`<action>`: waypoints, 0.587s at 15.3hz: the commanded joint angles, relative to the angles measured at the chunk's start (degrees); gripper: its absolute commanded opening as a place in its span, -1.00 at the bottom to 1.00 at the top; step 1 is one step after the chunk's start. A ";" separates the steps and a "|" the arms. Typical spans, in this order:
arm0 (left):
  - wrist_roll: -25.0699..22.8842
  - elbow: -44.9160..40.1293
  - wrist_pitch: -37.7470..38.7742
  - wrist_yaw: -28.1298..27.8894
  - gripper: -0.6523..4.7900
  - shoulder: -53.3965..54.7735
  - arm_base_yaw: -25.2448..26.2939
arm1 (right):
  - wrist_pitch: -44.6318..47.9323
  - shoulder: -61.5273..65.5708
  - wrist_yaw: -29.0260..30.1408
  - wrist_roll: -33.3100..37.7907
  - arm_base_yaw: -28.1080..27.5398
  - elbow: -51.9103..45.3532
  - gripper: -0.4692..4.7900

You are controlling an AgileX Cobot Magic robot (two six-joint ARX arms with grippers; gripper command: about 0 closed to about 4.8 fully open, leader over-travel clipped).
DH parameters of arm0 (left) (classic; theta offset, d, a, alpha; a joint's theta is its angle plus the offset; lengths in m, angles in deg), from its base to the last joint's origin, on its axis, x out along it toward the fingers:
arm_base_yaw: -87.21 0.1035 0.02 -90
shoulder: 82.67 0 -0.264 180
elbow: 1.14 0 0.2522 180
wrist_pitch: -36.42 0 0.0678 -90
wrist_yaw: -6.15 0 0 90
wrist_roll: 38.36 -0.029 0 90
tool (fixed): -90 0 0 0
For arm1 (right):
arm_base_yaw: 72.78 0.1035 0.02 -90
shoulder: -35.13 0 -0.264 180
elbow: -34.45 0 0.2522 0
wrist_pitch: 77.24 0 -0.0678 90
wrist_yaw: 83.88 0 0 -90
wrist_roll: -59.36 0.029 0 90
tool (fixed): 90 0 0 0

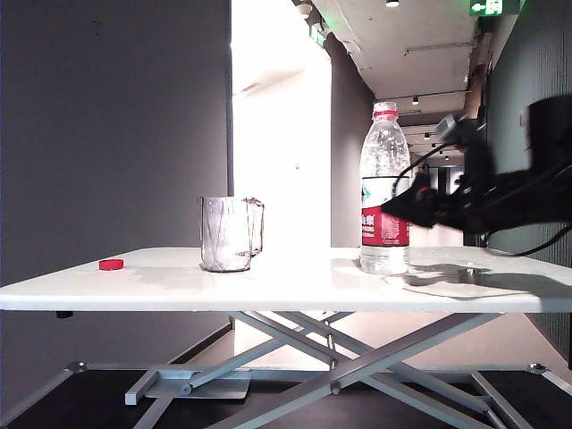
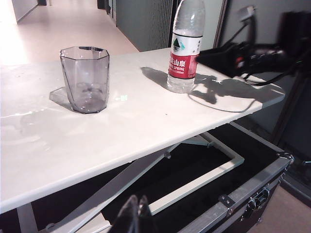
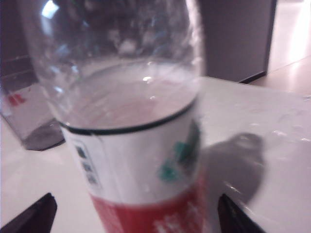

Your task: Pick up the mineral water bottle on the table and pour water into the mug until it's half full.

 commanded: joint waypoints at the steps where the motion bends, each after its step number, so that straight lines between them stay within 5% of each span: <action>1: -0.76 0.11 -0.44 0.26 -0.78 0.00 -0.07 | -0.15 3.45 1.22 0.42 1.20 5.44 1.00; 9: -1.09 0.11 0.11 0.26 -0.78 0.00 -0.04 | -11.26 4.24 -0.52 -0.15 1.60 14.19 1.00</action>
